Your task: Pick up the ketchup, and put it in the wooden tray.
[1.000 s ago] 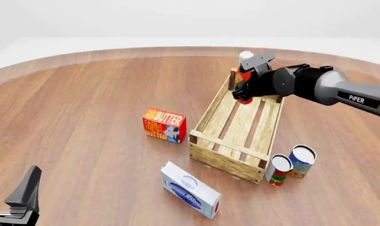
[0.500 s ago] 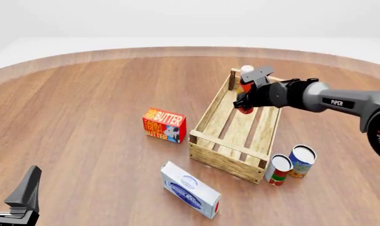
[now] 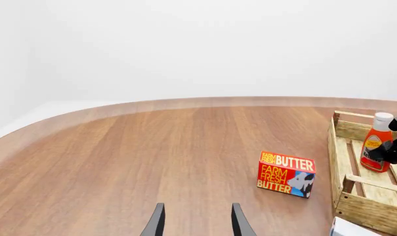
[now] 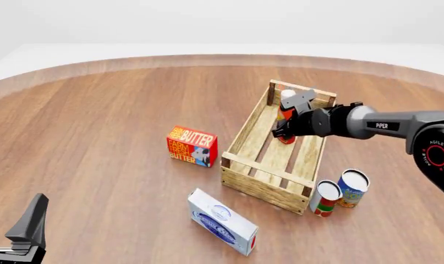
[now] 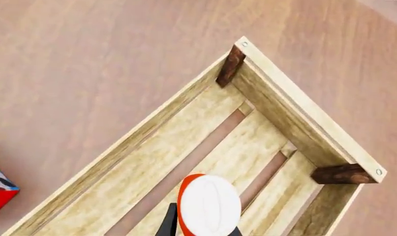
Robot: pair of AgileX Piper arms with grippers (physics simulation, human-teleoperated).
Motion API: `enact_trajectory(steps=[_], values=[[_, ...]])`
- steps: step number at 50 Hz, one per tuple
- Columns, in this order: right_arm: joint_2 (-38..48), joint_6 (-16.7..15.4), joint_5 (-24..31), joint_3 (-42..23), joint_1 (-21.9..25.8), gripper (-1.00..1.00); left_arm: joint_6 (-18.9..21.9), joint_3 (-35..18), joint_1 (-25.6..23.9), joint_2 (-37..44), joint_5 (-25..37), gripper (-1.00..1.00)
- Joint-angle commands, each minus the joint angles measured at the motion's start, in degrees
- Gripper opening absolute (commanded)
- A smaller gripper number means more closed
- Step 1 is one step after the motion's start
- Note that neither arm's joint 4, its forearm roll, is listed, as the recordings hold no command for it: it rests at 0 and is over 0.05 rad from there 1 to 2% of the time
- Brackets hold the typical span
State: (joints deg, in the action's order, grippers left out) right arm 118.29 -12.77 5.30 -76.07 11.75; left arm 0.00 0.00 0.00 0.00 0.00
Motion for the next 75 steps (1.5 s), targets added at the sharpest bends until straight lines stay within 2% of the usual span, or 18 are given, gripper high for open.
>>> enact_trajectory(steps=[1,12,13,47,65,68,75], values=[[0.96,0.86,-1.0,0.37,-0.15,-1.0,0.0,0.0,0.0,0.0,0.0,1.0],[1.4,0.94,-1.61,0.98,-0.63,-1.0,0.0,0.0,0.0,0.0,0.0,1.0],[1.5,0.97,-1.6,0.98,-0.59,1.0,0.0,0.0,0.0,0.0,0.0,1.0],[-7.12,0.59,-1.37,4.53,-0.46,1.0,0.0,0.0,0.0,0.0,0.0,1.0],[-15.79,2.36,-1.3,11.3,0.81,1.0,0.0,0.0,0.0,0.0,0.0,1.0],[-17.29,3.96,-1.17,12.58,1.25,1.0,0.0,0.0,0.0,0.0,0.0,1.0],[-20.87,4.14,-1.91,16.26,1.33,1.0,0.0,0.0,0.0,0.0,0.0,1.0]])
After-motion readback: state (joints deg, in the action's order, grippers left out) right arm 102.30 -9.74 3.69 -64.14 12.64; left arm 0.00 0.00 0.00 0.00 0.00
